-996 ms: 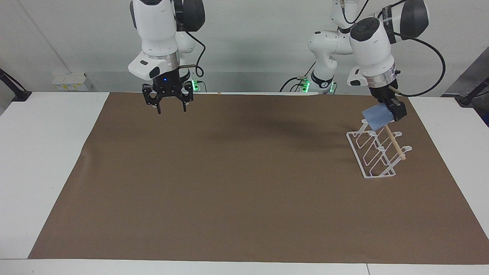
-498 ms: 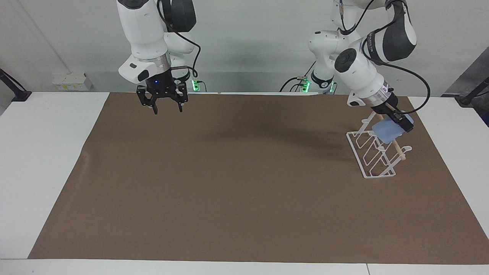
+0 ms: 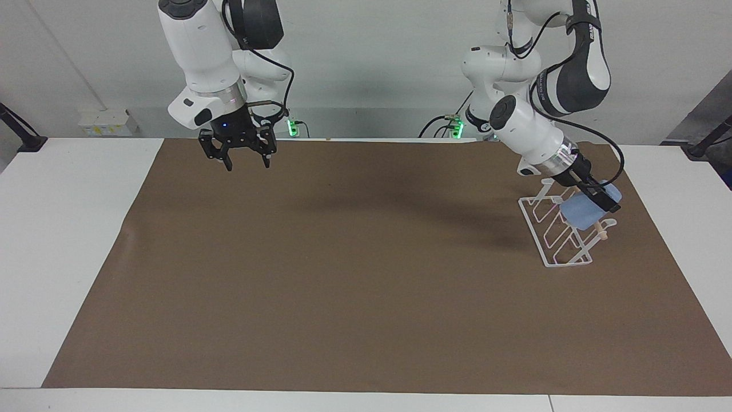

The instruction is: Hang cup on cup holder

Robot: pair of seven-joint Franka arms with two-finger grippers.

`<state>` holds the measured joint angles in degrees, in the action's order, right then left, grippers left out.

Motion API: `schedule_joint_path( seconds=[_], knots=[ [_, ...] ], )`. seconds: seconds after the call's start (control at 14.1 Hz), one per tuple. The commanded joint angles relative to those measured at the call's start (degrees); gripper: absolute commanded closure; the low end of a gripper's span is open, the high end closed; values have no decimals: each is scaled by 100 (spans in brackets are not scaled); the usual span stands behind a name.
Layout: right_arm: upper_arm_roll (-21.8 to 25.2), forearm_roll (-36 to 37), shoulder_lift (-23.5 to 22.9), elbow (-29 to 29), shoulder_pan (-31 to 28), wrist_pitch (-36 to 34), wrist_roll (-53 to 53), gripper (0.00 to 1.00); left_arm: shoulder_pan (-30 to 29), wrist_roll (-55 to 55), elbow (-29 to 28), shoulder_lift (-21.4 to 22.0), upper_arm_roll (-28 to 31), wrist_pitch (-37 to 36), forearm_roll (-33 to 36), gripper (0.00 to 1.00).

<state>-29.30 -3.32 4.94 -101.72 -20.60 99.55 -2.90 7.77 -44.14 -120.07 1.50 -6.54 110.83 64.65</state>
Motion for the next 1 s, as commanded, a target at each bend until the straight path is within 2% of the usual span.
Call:
schedule_joint_path(
  seconds=[0.0, 0.5, 0.57, 0.64, 0.71, 0.78, 0.92],
  knots=[
    [-32, -160, 112, -94, -93, 29, 35, 0, -188, 116, -297, 149, -14, 351, 268, 100],
    [-32, -160, 112, -59, -67, -50, 70, 0, -294, 116, -332, 158, -14, 482, 277, 100],
    [-23, -160, 112, -59, -93, -58, 61, 0, -337, 116, -358, 158, -14, 535, 268, 93],
    [-23, -160, 112, -59, -102, -50, 61, 0, -355, 116, -367, 158, -14, 553, 276, 76],
    [-6, -160, 112, -59, -102, -50, 61, 0, -364, 116, -368, 166, -14, 545, 268, 28],
    [-6, -160, 112, -59, -110, -50, 61, 0, -364, 108, -368, 166, -14, 536, 268, 0],
    [-15, -160, 112, -50, -102, -50, 61, 0, -355, 107, -368, 166, -23, 484, 268, 0]
  ],
)
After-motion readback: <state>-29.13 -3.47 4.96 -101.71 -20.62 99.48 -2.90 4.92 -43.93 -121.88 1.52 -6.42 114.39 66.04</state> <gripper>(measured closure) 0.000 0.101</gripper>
